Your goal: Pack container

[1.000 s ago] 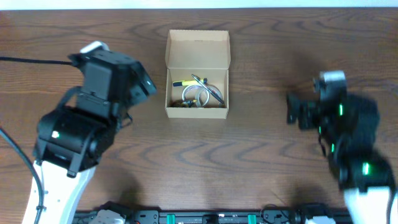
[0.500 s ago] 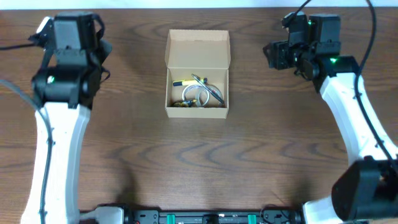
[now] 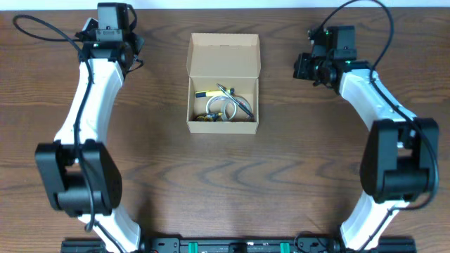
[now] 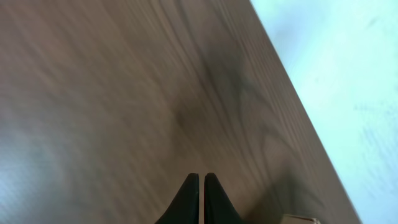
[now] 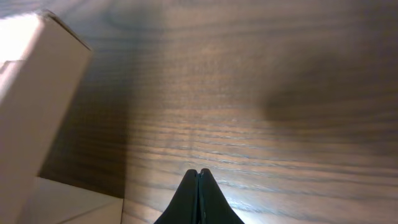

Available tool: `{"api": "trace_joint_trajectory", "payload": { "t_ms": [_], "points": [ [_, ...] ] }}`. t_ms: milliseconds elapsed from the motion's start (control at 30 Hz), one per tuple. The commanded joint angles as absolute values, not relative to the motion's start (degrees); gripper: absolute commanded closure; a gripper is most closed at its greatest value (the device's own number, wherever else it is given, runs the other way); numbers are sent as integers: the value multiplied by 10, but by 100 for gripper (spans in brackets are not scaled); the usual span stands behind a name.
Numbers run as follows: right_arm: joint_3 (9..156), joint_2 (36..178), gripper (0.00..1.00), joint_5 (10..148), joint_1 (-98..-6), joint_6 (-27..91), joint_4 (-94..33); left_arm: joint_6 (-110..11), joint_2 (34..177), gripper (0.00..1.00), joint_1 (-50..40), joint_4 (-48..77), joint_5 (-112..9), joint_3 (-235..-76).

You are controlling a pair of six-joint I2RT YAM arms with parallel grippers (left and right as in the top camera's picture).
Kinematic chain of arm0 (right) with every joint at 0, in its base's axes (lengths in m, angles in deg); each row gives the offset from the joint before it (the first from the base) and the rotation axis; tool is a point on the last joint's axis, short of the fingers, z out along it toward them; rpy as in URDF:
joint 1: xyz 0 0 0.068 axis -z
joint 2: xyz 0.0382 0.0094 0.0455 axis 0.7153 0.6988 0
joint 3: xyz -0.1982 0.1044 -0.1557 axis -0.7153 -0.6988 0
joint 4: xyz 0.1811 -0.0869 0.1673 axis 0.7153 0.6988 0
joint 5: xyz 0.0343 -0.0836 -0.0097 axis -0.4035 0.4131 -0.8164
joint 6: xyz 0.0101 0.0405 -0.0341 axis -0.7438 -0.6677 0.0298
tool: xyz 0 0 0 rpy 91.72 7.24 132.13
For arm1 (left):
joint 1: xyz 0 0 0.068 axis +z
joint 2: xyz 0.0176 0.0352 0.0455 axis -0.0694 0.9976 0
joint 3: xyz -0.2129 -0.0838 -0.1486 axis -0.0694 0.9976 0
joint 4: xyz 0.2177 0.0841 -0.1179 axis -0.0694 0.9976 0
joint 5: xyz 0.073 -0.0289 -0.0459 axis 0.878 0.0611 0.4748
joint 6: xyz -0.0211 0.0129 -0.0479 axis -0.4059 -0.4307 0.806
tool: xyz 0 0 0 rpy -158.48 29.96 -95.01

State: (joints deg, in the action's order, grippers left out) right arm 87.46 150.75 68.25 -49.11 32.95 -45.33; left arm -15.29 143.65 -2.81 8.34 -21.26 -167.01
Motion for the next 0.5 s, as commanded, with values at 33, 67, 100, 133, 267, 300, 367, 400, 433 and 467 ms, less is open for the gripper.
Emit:
{"api": "trace_joint_trajectory", "payload": {
  "t_ms": [33,67,100,133,267,300,367,400,433,467],
  "points": [
    [886,1549,99,606,-486,270,-489,-141,1499,94,12,47,-419,-1670],
    [886,1556,99,596,-486,262,-499,-133,1513,94,20,38,-454,-1670],
    [886,1565,99,588,-486,250,-510,-129,1525,94,25,31,-479,-1670],
    [886,1572,99,580,-486,241,-518,-125,1538,94,30,22,-507,-1670],
    [886,1598,99,550,-486,211,-549,-115,1581,94,36,-22,-609,-1670],
    [886,1602,99,542,-486,202,-556,-111,1590,94,36,-32,-629,-1670],
    [886,1610,99,529,-487,185,-572,-99,1612,94,31,-53,-665,-1670],
    [886,1616,99,524,-487,177,-579,-95,1622,94,28,-62,-679,-1671],
    [886,1617,99,519,-487,172,-584,-93,1630,94,26,-70,-691,-1671],
    [886,1621,99,517,-488,165,-589,-91,1638,94,22,-80,-703,-1671]
  ]
}}
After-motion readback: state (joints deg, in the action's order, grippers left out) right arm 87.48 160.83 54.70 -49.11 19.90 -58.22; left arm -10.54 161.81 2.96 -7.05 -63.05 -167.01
